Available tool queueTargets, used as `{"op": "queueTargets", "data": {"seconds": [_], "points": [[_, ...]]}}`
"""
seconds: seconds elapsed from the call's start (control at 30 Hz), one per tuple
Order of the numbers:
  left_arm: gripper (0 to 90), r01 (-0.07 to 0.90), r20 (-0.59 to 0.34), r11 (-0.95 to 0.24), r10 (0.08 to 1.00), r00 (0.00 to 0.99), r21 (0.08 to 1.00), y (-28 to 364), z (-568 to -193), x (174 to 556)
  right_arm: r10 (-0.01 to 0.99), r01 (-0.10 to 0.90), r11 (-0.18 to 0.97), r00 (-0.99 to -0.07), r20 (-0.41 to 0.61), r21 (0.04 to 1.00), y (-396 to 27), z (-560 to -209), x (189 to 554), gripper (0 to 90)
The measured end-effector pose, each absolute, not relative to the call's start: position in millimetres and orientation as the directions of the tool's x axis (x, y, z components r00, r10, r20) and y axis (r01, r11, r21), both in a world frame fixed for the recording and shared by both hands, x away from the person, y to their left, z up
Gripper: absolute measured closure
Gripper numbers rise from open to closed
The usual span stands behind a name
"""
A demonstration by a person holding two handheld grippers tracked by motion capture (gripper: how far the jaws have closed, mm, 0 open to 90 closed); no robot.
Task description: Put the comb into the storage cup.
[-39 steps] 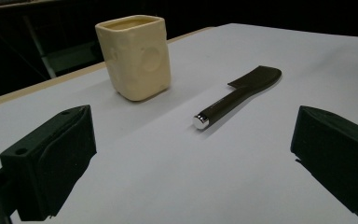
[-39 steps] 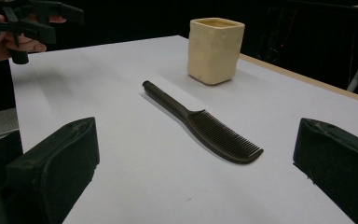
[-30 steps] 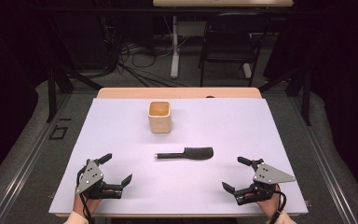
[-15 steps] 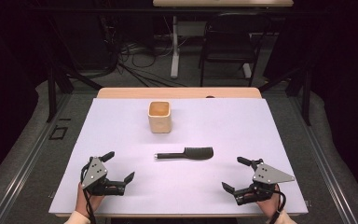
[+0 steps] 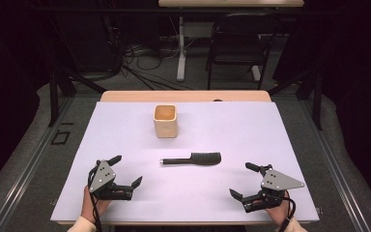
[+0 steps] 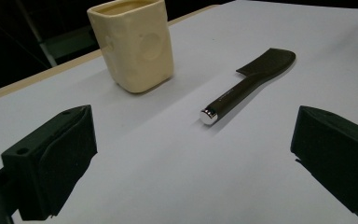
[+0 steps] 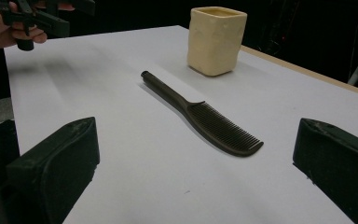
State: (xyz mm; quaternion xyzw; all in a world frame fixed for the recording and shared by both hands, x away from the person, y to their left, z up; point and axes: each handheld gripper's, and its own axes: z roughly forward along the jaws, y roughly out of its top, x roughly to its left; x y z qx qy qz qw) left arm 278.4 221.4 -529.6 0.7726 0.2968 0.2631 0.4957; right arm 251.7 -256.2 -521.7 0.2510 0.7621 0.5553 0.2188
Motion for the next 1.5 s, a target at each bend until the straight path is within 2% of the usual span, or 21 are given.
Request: {"op": "queueTargets", "data": {"seconds": [0.67,1.5], "points": [[0.3,0.246,0.113,-0.416,0.671,0.733,0.875,196.6,-529.4,299.5,0.625,0.139,0.253,-0.779,-0.052,0.957,-256.2,-521.8,251.4,0.0],[0.1,0.261,0.099,-0.477,0.607,0.788,0.839,173.9,-522.8,322.6,0.624,0.143,0.263,-0.780,-0.055,0.954,-256.0,-522.4,251.6,0.0]]}}
